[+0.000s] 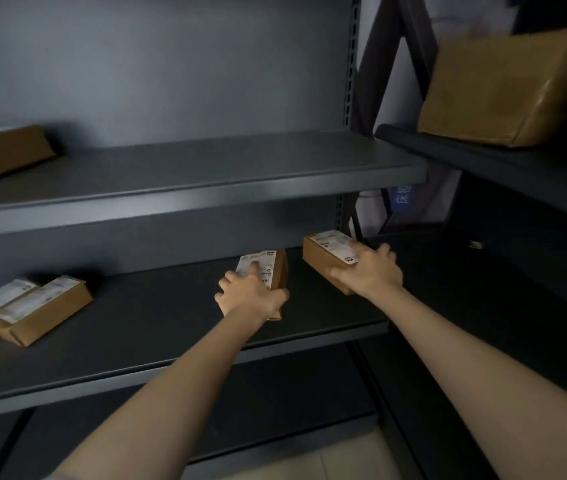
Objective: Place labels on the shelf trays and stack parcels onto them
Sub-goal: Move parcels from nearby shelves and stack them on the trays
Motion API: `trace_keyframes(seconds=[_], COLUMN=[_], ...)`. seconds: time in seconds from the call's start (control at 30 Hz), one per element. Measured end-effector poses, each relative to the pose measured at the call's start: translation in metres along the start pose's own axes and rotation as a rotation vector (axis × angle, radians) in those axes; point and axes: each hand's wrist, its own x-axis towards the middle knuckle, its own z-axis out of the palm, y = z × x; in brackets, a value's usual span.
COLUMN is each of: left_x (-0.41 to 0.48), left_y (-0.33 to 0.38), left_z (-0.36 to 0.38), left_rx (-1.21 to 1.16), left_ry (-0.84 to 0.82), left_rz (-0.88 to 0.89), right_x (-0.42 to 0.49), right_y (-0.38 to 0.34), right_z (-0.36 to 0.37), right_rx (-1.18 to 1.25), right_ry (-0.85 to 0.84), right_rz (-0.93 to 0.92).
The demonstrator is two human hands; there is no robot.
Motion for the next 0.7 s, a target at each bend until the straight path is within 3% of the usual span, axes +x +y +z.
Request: trace_keyframes(seconds=[0.37,0.7], left_x=[-0.128,-0.231], left_y=[0.049,0.105], left_z=[-0.107,-0.269], left_rx=[0.050,0.001], left_ry=[-0.201,-0.155], left_rz=[-0.076,-0.061], right_x=[-0.130,-0.209], right_y=[-0.014,-0.030], right_z=[-0.117,-0.309], right_rx=[0.018,0.026], right_ry=[-0.163,-0.089], right_rz=[0.148,0.152])
